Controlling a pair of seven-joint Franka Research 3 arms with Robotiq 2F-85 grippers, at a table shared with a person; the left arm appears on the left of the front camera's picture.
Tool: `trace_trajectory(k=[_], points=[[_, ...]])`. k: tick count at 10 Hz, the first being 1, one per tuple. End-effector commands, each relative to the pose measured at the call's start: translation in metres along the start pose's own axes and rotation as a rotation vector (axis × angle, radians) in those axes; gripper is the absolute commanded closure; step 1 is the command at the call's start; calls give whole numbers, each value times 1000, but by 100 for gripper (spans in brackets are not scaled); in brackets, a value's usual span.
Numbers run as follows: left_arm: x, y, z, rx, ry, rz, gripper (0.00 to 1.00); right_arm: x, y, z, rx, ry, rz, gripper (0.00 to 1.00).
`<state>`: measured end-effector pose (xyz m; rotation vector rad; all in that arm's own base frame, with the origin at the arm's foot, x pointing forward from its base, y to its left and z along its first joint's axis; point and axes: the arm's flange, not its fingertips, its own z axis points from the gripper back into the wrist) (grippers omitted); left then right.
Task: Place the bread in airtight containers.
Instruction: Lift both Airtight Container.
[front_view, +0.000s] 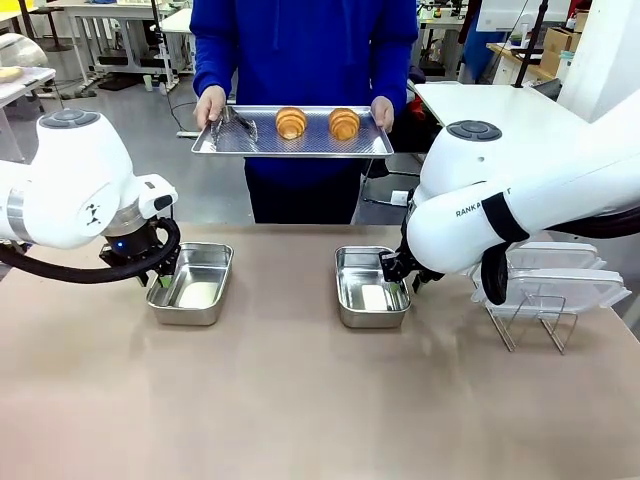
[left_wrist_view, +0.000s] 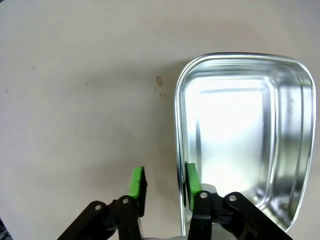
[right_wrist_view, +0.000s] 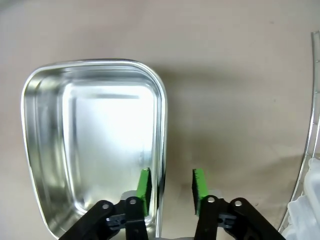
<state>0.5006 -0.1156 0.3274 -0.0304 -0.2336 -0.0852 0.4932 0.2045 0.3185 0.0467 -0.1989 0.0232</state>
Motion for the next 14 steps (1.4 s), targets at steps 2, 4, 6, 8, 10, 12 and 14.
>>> trace_trajectory(k=[2,4,6,8,10,12,14], points=[[-1,-4,-3,40,3,5,100,1,8,4,-20,-19,-35,100],[-1,-5,0,34,-1,7,100,2,8,5,-23,-19,-35,100],[-1,-5,3,31,-1,16,100,2,7,5,-27,-18,-37,100],[1,-2,12,-14,5,73,100,4,7,10,-2,23,-31,100],[6,-2,38,-17,13,87,100,10,4,38,-29,24,-47,100],[8,-9,84,-63,-20,114,100,15,2,85,-23,-17,-56,100],[4,-16,117,-79,-21,129,100,15,0,124,-13,-60,-55,100]])
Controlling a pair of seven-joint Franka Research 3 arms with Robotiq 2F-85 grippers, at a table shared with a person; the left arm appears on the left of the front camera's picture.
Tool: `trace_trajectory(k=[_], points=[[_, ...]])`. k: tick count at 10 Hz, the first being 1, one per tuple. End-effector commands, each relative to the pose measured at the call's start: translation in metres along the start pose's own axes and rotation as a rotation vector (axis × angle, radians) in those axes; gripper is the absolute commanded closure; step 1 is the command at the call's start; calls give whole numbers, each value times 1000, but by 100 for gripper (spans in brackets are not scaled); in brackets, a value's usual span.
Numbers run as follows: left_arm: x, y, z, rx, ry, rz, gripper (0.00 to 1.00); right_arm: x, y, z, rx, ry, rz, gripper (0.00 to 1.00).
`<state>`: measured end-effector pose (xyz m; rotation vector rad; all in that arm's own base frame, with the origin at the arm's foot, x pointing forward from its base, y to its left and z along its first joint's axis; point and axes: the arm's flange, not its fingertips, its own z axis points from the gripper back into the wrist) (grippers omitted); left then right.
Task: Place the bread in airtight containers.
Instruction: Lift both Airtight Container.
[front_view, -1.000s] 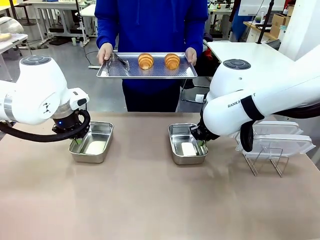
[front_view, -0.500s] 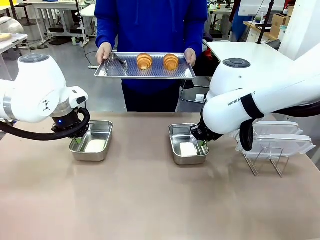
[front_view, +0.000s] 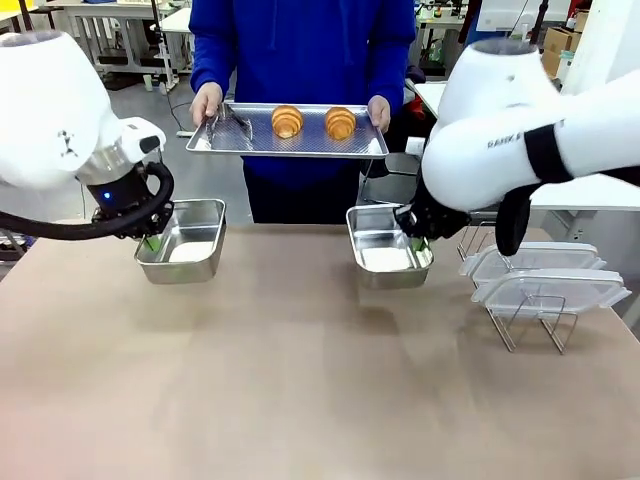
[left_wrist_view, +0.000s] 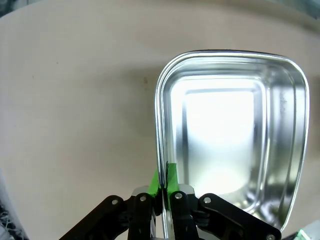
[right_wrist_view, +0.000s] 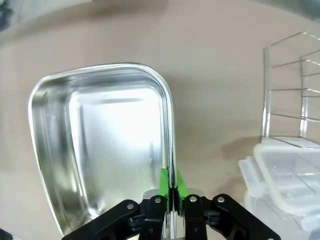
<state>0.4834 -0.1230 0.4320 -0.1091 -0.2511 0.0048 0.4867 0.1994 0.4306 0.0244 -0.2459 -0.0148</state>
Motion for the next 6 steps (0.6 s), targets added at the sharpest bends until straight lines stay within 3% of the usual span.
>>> trace_trajectory(k=[1,6], points=[[-9,-7,31,-11,-7,31,100,-1,-3,30,21,-24,-26,100],[-10,-7,54,-7,-34,6,100,-2,-4,43,7,-38,-16,100]])
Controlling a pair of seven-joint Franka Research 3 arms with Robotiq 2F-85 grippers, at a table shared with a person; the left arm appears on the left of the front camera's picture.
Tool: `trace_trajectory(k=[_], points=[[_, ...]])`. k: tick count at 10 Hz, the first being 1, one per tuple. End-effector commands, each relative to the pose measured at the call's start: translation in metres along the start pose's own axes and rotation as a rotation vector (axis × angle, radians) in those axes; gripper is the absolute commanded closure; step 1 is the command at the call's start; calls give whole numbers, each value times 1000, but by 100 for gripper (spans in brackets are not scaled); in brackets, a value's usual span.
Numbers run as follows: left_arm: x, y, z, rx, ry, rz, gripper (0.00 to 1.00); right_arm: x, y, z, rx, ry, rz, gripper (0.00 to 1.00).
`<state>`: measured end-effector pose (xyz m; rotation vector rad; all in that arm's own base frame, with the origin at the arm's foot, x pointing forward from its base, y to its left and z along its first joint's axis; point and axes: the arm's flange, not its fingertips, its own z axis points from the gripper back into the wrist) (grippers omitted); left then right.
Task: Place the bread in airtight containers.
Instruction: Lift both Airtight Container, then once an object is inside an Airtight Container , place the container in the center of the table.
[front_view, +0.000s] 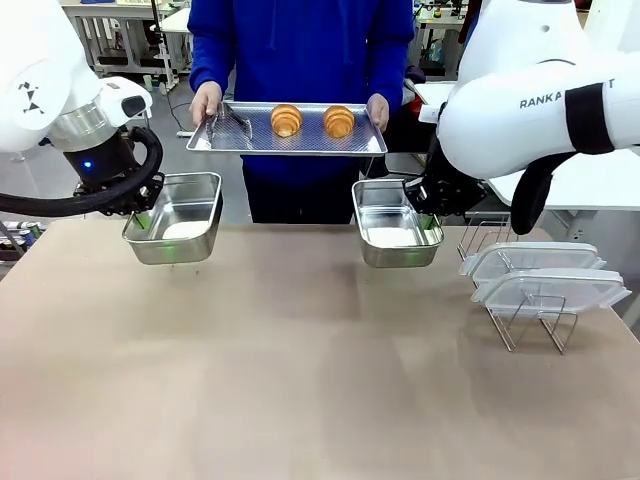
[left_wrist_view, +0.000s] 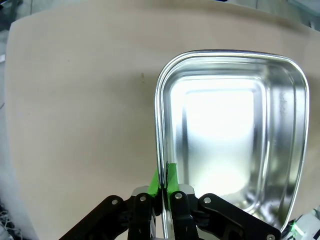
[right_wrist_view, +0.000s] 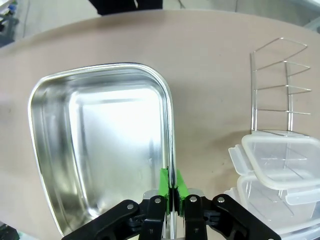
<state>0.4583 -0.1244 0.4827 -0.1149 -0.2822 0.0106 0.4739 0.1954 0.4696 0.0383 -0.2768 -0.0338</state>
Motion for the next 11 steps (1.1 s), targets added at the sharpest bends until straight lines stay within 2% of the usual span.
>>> trace_trajectory(k=[1,11], points=[[2,0,-1,-2,-2,2,100,1,-1,1,-4,-7,4,100],[2,0,-1,-2,-2,2,100,1,-1,1,-4,-7,4,100]])
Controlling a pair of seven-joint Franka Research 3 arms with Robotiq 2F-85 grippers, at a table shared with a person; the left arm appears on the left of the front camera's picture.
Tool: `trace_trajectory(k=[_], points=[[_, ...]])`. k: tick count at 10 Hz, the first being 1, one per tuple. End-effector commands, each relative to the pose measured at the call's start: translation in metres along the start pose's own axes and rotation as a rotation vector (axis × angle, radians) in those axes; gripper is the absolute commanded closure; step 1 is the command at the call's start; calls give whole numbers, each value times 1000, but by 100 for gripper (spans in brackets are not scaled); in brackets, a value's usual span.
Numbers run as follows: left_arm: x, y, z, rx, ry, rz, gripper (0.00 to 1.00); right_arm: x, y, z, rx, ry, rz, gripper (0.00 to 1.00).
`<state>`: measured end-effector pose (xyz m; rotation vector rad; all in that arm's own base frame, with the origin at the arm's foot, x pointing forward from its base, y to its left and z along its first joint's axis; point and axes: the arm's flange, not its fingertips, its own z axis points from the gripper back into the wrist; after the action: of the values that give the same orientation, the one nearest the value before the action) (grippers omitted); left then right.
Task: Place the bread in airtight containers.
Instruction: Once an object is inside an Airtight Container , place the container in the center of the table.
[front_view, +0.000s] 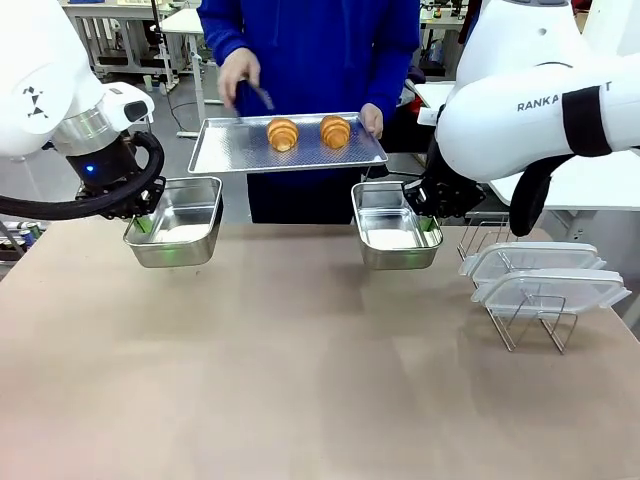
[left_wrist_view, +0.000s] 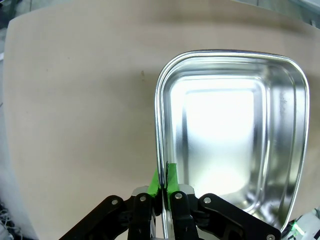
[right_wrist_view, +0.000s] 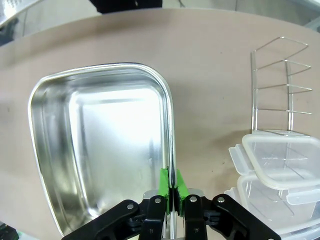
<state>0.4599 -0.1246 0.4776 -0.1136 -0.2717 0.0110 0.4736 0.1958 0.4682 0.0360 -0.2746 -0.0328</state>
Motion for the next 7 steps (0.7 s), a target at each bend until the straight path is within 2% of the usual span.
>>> trace_trajectory(k=[1,7], points=[[1,-1,4,-4,-13,1,100,2,-1,3,-2,-9,3,100],[1,-1,4,-4,-13,1,100,2,-1,3,-2,-9,3,100]])
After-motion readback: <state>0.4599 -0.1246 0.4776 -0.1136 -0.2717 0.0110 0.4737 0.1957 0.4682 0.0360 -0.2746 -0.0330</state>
